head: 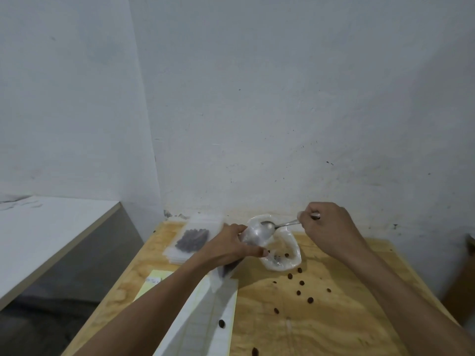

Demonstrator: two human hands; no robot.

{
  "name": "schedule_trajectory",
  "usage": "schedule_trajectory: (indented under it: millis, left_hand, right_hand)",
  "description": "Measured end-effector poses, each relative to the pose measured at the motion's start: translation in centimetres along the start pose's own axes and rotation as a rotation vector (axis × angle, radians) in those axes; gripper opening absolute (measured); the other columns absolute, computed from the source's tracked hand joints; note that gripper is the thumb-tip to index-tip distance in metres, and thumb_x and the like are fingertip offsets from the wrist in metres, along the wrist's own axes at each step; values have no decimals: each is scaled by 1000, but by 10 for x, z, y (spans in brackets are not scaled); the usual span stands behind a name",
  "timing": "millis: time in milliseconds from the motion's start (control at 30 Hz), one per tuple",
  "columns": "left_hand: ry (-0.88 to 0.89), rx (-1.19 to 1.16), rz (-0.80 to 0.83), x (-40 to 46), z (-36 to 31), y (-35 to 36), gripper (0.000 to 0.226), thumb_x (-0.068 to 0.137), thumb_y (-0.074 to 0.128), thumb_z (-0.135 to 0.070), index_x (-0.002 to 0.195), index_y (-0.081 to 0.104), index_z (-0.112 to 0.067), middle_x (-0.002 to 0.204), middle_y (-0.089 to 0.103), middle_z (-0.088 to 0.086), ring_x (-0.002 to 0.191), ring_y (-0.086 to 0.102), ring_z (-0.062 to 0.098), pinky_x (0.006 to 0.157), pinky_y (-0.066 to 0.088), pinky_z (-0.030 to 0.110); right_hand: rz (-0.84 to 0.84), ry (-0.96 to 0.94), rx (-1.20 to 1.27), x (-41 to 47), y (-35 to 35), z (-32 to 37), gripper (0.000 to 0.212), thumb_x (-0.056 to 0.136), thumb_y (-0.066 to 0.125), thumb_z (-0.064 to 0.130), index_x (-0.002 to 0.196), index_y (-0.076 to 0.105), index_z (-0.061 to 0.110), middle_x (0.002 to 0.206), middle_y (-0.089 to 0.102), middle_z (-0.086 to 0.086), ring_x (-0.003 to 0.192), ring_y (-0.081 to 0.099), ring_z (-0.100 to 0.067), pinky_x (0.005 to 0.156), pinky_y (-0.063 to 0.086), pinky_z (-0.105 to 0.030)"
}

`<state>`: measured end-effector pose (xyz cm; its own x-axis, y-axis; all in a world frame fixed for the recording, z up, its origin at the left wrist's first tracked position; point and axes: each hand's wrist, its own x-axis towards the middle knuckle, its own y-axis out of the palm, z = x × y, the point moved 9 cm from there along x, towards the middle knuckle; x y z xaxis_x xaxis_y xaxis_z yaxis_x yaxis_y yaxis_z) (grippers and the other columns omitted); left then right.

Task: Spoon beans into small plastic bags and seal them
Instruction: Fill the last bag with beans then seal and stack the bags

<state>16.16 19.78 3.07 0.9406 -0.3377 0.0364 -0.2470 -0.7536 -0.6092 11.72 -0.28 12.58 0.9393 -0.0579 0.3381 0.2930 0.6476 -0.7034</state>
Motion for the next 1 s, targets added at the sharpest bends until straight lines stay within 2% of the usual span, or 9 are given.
schedule_trajectory:
  millis: [33,133,300,467,533,667,800,900,1000]
  left_hand:
    - [-11,-16,0,0,1,-1,30,77,84,-47,81,60,-29,73,60,-14,67,56,3,62,42,18]
    - [-42,-127,1,0,5,-5,32,77,85,-45,100,74,-25,92,77,-7,85,71,8,81,56,26]
    - [-62,-200,5,3,3,-7,38,76,85,-45,102,78,-20,96,79,-4,89,75,15,84,59,33]
    - [-3,-170,-46,12,-23,-19,21,80,83,-40,90,74,-24,80,75,-13,73,70,1,68,51,17]
    - [33,-128,-66,20,-41,-28,22,80,82,-42,80,69,-24,71,69,-12,62,63,4,63,45,18]
    - [57,-32,-29,40,-69,-16,52,75,84,-52,65,44,-20,60,39,-7,51,36,11,56,28,28]
    - [84,-61,57,48,-82,10,53,73,84,-53,64,45,-18,56,41,-8,47,38,10,57,31,28]
    - [83,-80,68,50,-81,13,49,74,85,-51,68,50,-16,59,45,-7,51,42,10,59,33,28]
    - [67,-54,79,47,-78,6,48,70,84,-55,73,60,-14,65,54,-10,61,52,11,63,40,27]
  right_hand:
    - [-54,-44,-22,0,-5,4,29,96,60,17,68,65,12,58,63,0,43,46,-9,43,37,-15]
    - [-149,-86,-73,-2,-14,-1,30,95,58,12,66,60,8,56,61,-7,43,46,-15,43,35,-21]
    - [-74,-105,-251,-15,19,-23,27,98,49,14,72,55,10,55,56,0,47,51,-15,45,32,-28]
    - [129,-138,-522,-25,52,-29,15,98,43,15,84,45,18,74,57,2,60,51,-18,45,27,-24]
    - [134,-89,-527,-27,53,-30,20,97,44,16,78,43,19,71,54,2,59,46,-16,44,25,-24]
    - [126,241,-119,-32,52,-57,37,90,52,11,55,39,13,49,40,2,43,33,-13,44,26,-27]
    - [182,663,310,-52,71,-98,16,86,50,2,71,48,7,48,31,-1,36,23,-15,44,19,-18]
    - [201,770,437,-58,82,-110,11,86,51,5,76,55,5,52,33,-3,37,25,-14,45,18,-20]
    - [184,765,452,-60,83,-114,11,87,51,5,80,58,5,58,35,-4,42,27,-15,44,19,-19]
